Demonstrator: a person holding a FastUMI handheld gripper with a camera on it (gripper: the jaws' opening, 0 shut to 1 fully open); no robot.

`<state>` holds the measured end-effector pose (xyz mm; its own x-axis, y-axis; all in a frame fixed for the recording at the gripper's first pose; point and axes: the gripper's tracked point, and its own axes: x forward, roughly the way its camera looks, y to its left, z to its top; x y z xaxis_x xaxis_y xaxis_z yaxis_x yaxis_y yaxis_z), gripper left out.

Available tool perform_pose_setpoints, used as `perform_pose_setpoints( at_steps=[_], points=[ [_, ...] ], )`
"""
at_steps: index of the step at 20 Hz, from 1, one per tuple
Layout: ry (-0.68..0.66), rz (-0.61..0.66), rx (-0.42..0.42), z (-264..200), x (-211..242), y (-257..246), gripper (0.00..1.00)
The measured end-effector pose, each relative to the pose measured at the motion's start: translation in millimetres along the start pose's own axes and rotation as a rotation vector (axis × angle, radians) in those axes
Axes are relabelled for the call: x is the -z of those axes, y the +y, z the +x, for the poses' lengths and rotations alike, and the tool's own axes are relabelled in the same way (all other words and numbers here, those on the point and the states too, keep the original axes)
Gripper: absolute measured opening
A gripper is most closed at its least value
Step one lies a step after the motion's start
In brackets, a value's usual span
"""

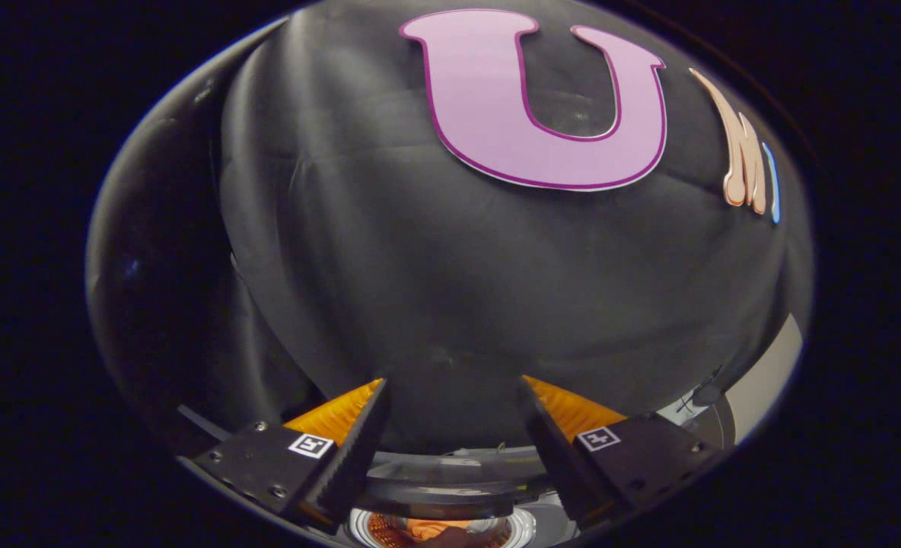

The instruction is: Put the clothes into the washing machine and then close the washing machine lid.

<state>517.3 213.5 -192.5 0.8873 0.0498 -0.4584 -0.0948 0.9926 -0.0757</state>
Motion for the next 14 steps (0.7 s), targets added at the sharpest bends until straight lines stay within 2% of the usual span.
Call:
perform_pose_setpoints(
  at_steps=[3, 5, 10, 14],
  points=[
    [-0.103, 0.006, 0.053, -5, -10, -3, 1.00],
    [-0.137, 0.013, 0.057, -3, -10, -2, 0.99],
    [-0.175, 0.003, -0.013, -4, -16, 1, 1.00],
    [-0.197, -0.014, -0.021, -1, -18, 2, 1.00]
  ],
)
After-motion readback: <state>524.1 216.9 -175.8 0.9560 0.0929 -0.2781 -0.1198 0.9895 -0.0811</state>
